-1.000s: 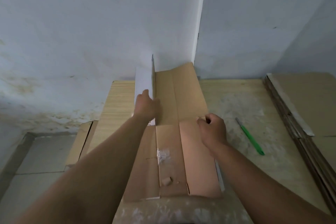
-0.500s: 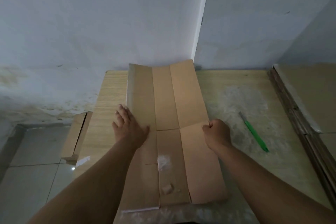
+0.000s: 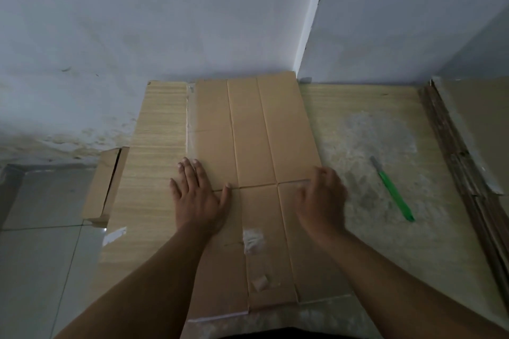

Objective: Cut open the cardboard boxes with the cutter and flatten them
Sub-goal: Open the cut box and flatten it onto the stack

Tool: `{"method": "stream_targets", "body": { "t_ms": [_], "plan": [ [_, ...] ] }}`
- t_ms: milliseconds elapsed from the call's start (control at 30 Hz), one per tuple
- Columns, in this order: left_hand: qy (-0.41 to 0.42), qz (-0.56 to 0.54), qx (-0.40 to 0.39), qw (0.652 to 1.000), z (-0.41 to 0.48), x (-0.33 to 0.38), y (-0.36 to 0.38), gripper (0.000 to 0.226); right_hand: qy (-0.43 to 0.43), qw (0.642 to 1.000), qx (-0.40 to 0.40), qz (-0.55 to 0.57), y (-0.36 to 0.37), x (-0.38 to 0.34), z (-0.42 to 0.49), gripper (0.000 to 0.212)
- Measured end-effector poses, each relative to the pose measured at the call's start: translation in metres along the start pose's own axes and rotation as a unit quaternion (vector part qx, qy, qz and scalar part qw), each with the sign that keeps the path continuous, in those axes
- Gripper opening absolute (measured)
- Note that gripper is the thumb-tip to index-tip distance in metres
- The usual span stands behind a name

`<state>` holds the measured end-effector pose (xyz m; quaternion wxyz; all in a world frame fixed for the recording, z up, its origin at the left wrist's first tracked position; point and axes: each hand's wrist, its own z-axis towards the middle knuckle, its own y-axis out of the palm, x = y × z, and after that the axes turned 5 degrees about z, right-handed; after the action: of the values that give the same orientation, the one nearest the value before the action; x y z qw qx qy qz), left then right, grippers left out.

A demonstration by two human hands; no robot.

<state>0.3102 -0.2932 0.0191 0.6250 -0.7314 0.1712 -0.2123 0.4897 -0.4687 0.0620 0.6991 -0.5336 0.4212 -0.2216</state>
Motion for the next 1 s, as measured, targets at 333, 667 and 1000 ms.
{"method": "stream_targets", "body": {
  "t_ms": [333,667,1000],
  "plan": [
    [0.027,0.0,0.009,1.0,-0.007,0.0,0.0,0.096,-0.108,0.985,-0.111,-0.077,0.034,0.02,-0.027,0.074],
    [0.205,0.035,0.013,0.978,-0.109,-0.016,0.017,0.094,-0.059,0.987,-0.105,-0.106,0.034,0.015,-0.027,0.077],
    [0.201,0.015,0.02,0.979,-0.108,-0.011,0.015,0.095,-0.117,0.988,-0.09,-0.046,0.035,-0.006,-0.137,0.077]
  ]
}}
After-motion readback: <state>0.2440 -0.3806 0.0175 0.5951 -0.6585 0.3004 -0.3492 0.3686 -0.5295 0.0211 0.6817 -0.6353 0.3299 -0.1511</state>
